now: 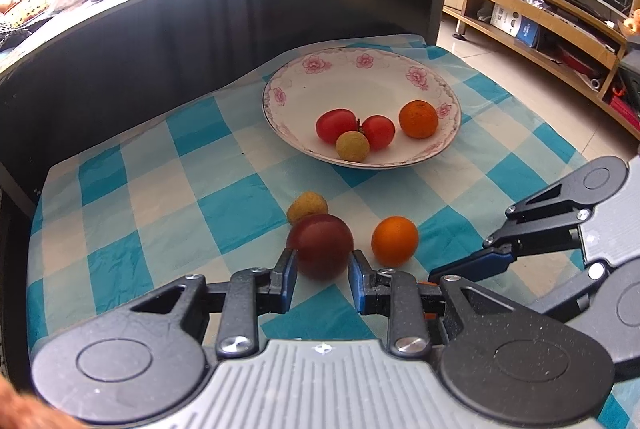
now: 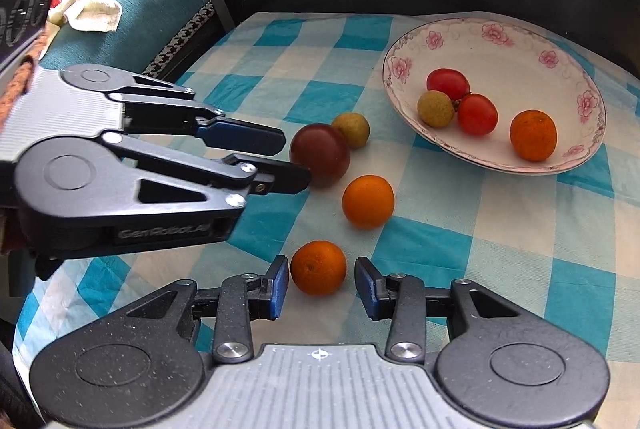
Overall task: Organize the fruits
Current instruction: 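Grasp the dark red plum with the left tool while the right tool grasps another mandarin, then lift the plum with the left tool while the right tool carries the mandarin toward the plate, then carry the plum and the mandarin over the white plate with both tools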
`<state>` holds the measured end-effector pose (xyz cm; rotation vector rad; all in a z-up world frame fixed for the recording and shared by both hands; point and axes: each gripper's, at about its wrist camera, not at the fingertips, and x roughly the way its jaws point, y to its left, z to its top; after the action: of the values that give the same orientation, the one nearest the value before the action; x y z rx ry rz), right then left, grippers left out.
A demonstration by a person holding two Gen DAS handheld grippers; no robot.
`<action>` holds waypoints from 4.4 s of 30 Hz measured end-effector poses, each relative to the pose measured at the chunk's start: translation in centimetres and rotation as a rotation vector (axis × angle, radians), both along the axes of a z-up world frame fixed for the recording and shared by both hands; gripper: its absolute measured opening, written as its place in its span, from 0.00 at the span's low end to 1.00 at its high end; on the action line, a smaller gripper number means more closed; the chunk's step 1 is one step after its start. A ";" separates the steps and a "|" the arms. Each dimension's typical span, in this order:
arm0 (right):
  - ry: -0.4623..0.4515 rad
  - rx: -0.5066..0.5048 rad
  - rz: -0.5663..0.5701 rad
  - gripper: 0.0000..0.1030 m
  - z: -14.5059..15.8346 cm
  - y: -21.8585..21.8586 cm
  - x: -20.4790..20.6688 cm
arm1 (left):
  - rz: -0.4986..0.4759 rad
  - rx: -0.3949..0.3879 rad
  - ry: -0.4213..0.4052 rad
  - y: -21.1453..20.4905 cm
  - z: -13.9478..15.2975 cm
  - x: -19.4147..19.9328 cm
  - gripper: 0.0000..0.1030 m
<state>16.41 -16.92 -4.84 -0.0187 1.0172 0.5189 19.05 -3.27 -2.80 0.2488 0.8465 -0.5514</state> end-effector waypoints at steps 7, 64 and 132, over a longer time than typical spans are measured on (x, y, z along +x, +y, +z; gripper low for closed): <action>-0.003 -0.005 -0.003 0.31 0.0 -0.1 -0.1 | 0.000 -0.007 -0.003 -0.7 -0.5 0.9 0.50; -0.019 -0.080 -0.069 0.24 0.5 -1.8 -0.4 | -0.009 -0.003 -0.009 -1.3 -2.2 1.4 0.48; -0.112 -0.104 -0.222 0.24 3.1 -4.2 1.6 | -0.023 -0.075 -0.034 -2.5 2.0 0.6 0.46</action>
<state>18.02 -21.13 -1.76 -0.0266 0.9226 0.2596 19.66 -5.75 -0.78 0.1991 0.7893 -0.5975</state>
